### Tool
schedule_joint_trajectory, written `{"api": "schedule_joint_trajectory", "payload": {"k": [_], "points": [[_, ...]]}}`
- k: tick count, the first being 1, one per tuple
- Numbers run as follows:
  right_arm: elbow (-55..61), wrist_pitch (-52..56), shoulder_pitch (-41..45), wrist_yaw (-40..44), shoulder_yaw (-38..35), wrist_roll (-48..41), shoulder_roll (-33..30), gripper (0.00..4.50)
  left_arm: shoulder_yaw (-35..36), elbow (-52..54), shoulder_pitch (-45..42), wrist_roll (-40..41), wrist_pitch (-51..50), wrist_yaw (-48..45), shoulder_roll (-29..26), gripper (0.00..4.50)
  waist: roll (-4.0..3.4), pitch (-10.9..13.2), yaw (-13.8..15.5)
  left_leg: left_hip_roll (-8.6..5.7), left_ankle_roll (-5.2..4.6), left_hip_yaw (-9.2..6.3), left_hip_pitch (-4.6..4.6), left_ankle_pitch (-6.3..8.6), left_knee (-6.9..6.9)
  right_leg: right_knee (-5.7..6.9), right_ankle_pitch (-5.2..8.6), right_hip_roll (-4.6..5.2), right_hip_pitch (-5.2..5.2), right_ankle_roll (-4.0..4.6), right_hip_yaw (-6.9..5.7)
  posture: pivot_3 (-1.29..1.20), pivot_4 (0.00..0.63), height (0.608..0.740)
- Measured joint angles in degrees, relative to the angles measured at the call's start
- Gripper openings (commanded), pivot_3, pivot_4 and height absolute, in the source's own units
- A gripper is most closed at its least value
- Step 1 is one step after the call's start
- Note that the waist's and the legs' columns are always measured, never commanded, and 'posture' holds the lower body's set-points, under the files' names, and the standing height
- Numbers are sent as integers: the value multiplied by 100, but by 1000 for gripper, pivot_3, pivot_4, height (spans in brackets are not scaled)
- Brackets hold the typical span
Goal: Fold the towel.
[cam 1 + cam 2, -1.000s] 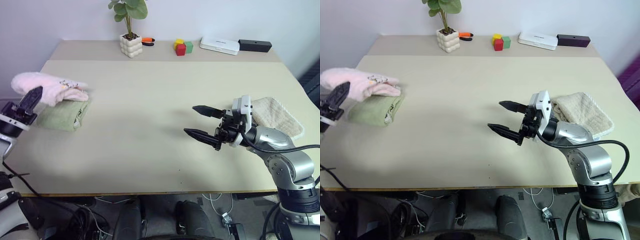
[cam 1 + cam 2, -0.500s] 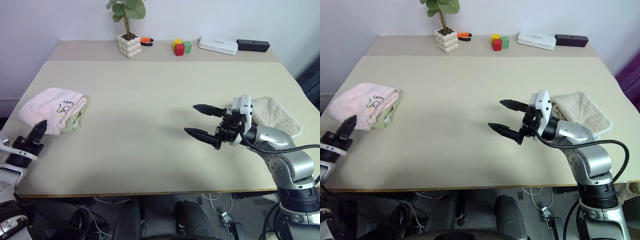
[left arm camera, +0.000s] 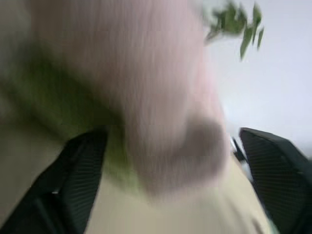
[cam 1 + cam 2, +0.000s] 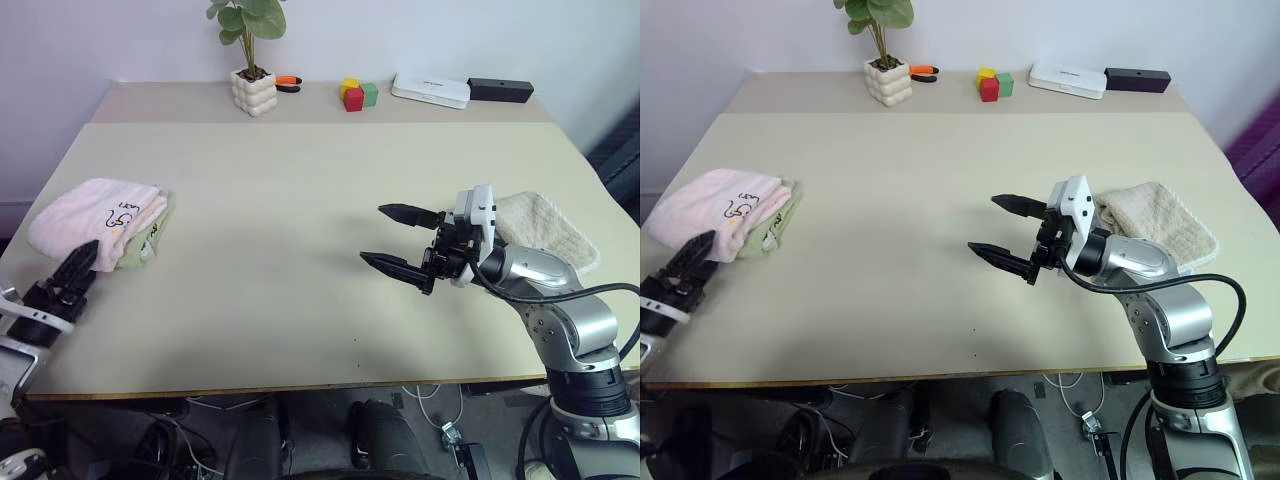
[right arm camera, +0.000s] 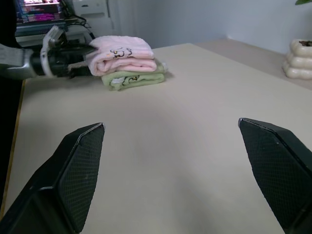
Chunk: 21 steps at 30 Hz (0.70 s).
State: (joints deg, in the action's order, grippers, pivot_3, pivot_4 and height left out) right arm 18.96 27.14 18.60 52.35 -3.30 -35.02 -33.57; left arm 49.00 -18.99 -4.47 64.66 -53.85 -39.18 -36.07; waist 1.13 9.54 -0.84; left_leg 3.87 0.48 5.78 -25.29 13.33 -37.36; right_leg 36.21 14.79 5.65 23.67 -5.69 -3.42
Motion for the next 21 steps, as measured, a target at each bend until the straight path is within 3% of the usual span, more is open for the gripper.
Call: {"api": "schedule_joint_trajectory", "payload": {"k": [7, 11, 14, 17, 21], "points": [[-75, -14, 1, -1, 36, 36, 57, 4500, 131, 748, 704, 470, -656, 30, -114, 4464, -1, 0, 0, 0, 2, 0, 1, 1, 2, -1, 9, 6, 2, 18, 1, 0, 150, 735], [-169, -46, -5, 94, 17, 40, 49, 4500, -264, 1811, 1324, 386, -433, -750, 38, 4464, -5, 1, 31, -4, 2, 2, 0, 1, 4, -2, 10, 20, 6, 22, 0, 0, 150, 735], [-172, -38, -30, 260, -63, -52, -76, 4500, -923, 2823, 1360, 200, -106, -1361, 39, 4464, -4, 0, 80, -3, 5, 1, 0, 3, 1, -9, 12, 26, 16, 31, 0, 0, 150, 735], [-163, -39, -148, 398, -217, -148, -145, 4500, -2192, 3847, 1278, -1140, 1080, -1706, -194, 4464, -16, -7, 113, -11, 2, 13, 2, 5, 5, -15, 12, 27, 4, 39, 12, 0, 150, 735], [-107, -49, -242, 446, -179, -170, -126, 4500, -2924, 4033, 122, -1556, 1671, -1475, 173, 4464, -19, -7, 143, -5, -3, 14, -1, 1, -3, -7, 11, 11, 5, 38, 11, 0, 150, 735]]}}
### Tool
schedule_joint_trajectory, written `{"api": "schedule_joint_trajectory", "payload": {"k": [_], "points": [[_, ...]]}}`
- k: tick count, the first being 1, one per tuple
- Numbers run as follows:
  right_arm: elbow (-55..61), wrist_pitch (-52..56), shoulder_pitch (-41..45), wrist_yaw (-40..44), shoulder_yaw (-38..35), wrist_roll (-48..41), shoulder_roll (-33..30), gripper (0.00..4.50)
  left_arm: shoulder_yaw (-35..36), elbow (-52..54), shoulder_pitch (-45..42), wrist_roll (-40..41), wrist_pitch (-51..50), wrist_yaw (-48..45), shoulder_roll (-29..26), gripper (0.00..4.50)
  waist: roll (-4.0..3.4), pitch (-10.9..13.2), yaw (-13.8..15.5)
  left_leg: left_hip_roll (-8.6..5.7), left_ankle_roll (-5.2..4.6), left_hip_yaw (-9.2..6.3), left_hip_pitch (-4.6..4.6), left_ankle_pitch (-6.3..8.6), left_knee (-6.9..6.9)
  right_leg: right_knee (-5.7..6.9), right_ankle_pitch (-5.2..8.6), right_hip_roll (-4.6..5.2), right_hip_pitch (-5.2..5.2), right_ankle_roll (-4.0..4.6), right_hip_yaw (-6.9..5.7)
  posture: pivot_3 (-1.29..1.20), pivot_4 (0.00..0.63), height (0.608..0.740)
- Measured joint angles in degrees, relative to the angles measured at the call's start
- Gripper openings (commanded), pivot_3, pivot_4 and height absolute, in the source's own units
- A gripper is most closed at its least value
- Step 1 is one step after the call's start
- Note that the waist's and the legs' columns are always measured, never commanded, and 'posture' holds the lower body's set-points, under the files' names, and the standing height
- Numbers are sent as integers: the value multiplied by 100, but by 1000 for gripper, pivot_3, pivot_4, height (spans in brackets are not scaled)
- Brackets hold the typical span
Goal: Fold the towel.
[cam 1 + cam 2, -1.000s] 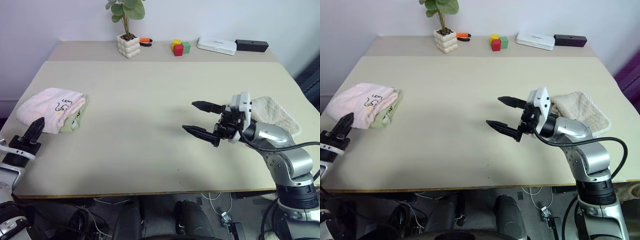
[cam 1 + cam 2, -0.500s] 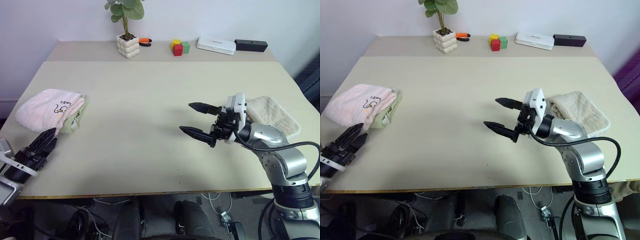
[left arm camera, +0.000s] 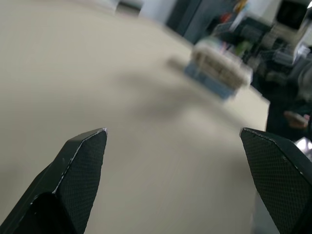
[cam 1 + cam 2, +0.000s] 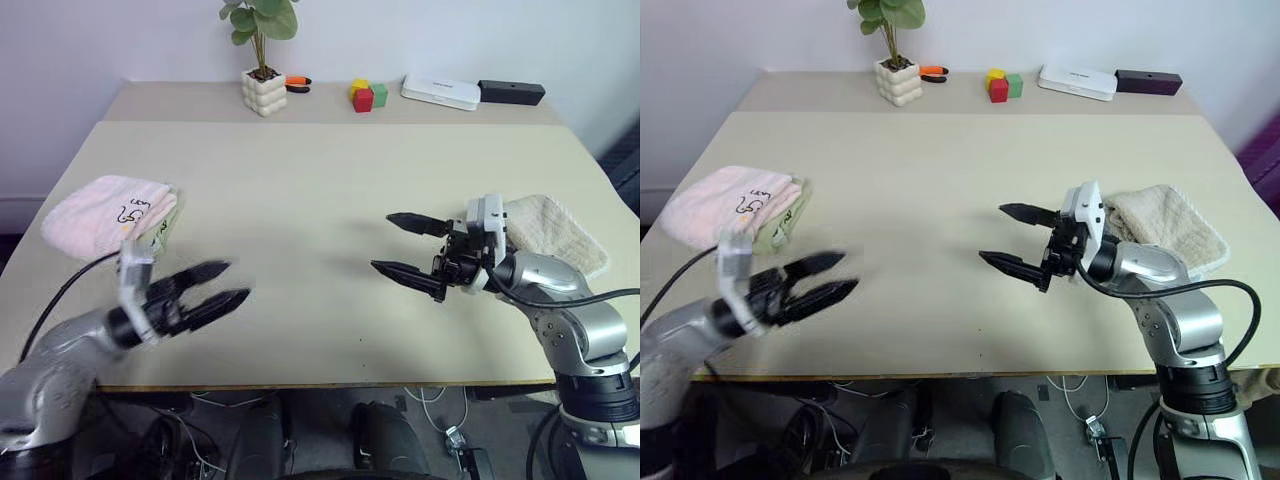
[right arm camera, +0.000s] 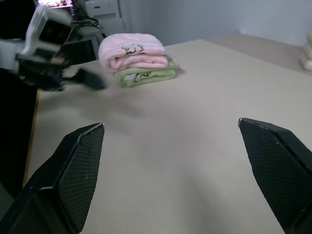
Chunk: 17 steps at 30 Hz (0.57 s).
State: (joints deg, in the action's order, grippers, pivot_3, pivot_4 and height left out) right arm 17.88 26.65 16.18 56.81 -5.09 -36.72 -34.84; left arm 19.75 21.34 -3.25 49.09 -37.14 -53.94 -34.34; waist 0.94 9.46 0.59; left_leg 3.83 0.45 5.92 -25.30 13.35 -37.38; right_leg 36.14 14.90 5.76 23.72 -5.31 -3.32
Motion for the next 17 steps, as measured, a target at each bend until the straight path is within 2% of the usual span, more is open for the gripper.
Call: {"api": "schedule_joint_trajectory", "payload": {"k": [4, 9, 17], "points": [[191, -87, -75, 92, -19, -11, -37, 4500, -356, -177, -579, -273, 244, -30, -115, 4464, -11, -2, -37, -2, -2, 4, 2, 1, 5, 0, -11, -9, 1, -23, 1, 0, 150, 735], [405, -27, -159, -86, -262, -48, -246, 4500, -679, -1017, -1130, -405, 293, -173, -39, 4464, -10, -1, 5, -1, -2, 0, 1, 0, -3, 4, -11, -14, -1, -25, 0, 0, 150, 735], [1024, 285, -725, -497, -480, -229, -387, 4500, -1002, -1786, -1443, -747, 616, -355, 191, 4464, -8, 0, -6, -1, -2, -3, -1, 0, -11, 3, -11, -14, -5, -25, 0, 0, 150, 735]]}}
